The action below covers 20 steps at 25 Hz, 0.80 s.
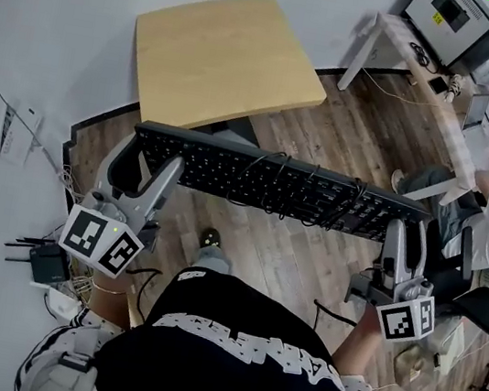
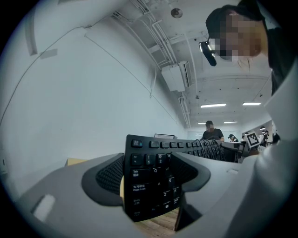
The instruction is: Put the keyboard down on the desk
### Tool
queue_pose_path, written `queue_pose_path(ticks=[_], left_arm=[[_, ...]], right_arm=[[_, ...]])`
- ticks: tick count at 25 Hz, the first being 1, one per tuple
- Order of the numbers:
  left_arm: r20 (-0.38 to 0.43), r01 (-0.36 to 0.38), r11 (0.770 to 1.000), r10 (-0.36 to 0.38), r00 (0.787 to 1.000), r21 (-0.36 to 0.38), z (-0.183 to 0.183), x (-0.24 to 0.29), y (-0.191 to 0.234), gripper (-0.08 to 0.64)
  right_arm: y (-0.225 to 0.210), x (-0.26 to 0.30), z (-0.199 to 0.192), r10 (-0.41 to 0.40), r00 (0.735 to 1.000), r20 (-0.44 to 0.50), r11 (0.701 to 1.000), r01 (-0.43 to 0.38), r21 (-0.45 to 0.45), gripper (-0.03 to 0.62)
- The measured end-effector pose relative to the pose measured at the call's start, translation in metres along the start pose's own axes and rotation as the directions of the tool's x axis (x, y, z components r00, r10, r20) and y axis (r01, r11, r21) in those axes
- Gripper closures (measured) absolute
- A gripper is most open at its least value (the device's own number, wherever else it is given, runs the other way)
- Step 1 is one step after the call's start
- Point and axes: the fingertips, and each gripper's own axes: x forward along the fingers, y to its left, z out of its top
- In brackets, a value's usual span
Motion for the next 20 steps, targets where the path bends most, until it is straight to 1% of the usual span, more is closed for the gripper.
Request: queue_pose_path(ticks=[4, 11, 15, 20], left_arm=[[0.011, -0.009, 1.0, 0.009, 1.0, 0.003, 0.0001, -0.0029, -0.0008, 0.265], [0.03, -0.001, 1.0, 0.0, 1.0, 0.031, 0.0011, 0.0, -0.001, 0.265], [0.047, -0.014, 0.999, 0.011, 0.999, 0.045, 0.0027, -0.0026, -0.0013, 0.265], [0.06, -0.039, 0.999, 0.037, 0.997, 0.029, 0.0015, -0.0075, -0.0029, 0.265]], right_arm=[[-0.0005, 0.0009, 0.0001, 0.012, 1.0, 0.002, 1.0, -0.012, -0.003, 0.341], [-0.0038, 0.0002, -0.0047, 0.015, 0.999, 0.032, 1.0, -0.016, 0.003, 0.341], [-0.0051, 0.0027, -0.0067, 0.036, 0.998, 0.045, 0.999, -0.037, 0.006, 0.341], [-0.0053, 0.0099, -0.0014, 0.061, 0.998, 0.03, 0.998, -0.061, -0.005, 0.341]])
